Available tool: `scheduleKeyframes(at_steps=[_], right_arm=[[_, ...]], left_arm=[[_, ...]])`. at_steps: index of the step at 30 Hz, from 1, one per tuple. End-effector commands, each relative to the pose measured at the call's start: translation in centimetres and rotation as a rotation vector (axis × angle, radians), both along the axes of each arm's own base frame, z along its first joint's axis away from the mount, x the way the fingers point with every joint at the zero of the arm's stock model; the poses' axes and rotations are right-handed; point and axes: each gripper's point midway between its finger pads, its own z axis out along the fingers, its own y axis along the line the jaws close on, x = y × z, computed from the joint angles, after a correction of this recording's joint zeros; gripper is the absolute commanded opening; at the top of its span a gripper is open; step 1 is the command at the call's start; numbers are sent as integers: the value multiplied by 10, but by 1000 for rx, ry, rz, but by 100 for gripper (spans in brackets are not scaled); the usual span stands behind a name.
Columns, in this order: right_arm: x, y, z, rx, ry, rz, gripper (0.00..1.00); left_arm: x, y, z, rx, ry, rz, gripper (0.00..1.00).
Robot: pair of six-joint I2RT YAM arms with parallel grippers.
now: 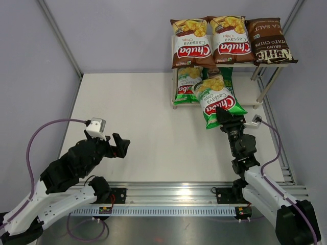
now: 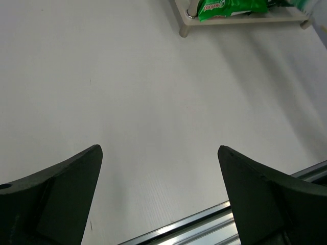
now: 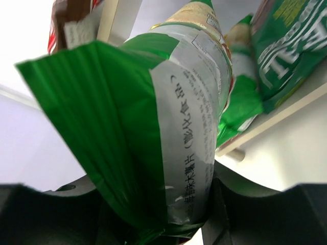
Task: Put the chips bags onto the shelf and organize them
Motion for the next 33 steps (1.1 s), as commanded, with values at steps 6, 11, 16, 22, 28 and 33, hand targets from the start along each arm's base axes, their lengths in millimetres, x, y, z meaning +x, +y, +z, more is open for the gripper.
scheduleKeyframes(at_steps=[6, 11, 16, 22, 28, 33], right_arm=[[24, -31, 65, 138, -172, -11, 36], [44, -49, 72, 126, -188, -9, 36], [72, -86, 74, 128, -179, -79, 36], [96, -119, 78, 139, -207, -131, 36], [123, -143, 77, 145, -241, -160, 36], [147, -153, 59, 144, -225, -155, 36]], left_arm=[[0, 4, -6, 9, -46, -6, 99], [-2, 3, -4, -14, -59, -22, 99], [-3, 2, -5, -18, -57, -29, 99], [-4, 3, -3, -26, -67, -33, 99], [-5, 2, -2, -32, -73, -44, 99], [-6, 1, -2, -35, -73, -50, 99]])
